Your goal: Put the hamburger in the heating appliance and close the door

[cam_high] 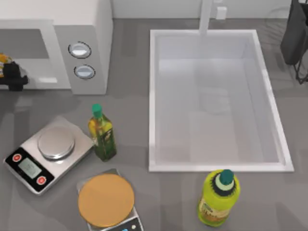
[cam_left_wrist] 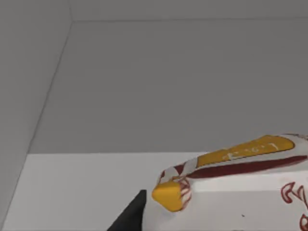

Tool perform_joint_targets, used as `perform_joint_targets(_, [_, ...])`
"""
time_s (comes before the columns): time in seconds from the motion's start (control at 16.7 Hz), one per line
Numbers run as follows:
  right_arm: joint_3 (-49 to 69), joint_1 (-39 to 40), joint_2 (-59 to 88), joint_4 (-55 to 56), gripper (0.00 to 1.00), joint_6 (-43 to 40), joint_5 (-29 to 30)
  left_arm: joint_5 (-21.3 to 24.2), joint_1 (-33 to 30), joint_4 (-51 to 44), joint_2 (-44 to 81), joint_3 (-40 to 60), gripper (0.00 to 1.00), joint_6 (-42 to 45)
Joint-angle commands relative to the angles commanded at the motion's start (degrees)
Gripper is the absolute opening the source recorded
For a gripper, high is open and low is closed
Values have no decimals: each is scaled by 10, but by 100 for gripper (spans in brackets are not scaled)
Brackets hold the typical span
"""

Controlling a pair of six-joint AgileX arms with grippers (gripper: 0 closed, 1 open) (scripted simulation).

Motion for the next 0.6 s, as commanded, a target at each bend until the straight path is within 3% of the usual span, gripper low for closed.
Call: perform_joint_targets(0.6, [0, 0, 0, 0, 100, 0, 0, -10, 3, 4, 12, -3, 0, -21])
